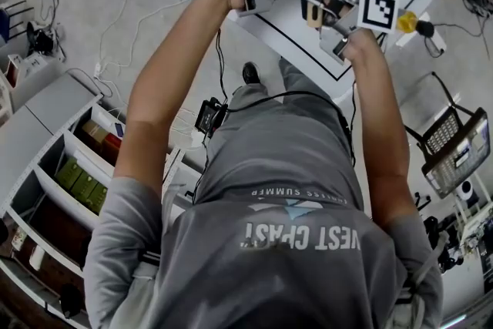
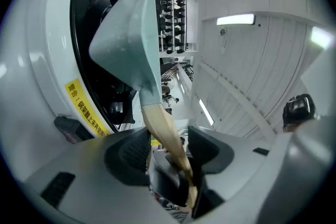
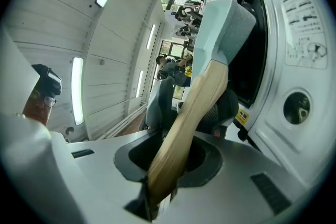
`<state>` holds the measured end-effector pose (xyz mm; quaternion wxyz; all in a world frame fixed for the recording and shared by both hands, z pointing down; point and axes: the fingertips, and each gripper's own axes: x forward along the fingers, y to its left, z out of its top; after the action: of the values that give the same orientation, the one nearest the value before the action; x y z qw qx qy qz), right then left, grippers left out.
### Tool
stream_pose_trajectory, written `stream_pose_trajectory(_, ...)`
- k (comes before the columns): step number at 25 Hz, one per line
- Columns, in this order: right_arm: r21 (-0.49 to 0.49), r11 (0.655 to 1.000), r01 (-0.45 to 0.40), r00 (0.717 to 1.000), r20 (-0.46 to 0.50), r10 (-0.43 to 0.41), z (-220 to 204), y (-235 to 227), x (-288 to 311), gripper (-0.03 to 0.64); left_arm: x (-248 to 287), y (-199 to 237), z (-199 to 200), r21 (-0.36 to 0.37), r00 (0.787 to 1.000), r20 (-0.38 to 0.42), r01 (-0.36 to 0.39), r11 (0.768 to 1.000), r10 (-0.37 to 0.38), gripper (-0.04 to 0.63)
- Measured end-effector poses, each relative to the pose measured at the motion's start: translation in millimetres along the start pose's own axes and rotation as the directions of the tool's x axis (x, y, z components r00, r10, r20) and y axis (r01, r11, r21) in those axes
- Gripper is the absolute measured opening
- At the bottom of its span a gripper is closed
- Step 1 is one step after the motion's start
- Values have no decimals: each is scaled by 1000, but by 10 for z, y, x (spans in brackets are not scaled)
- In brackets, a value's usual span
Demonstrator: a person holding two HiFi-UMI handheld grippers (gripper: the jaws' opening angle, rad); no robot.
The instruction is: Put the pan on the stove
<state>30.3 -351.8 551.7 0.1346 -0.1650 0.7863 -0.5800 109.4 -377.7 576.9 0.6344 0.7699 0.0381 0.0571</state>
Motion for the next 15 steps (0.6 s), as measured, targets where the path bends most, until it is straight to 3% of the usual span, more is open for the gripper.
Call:
stream_pose_trajectory(9,-60,998,20,998,-53,-23,22,7,38,114,-110,-36,26,-25,998,62,26,999,-25,202)
stream_pose_trajectory(15,-80,994,77,996,-45,-81,28,-29,29,141,-202,-58,40,-25,994,104,31,999,-28,204)
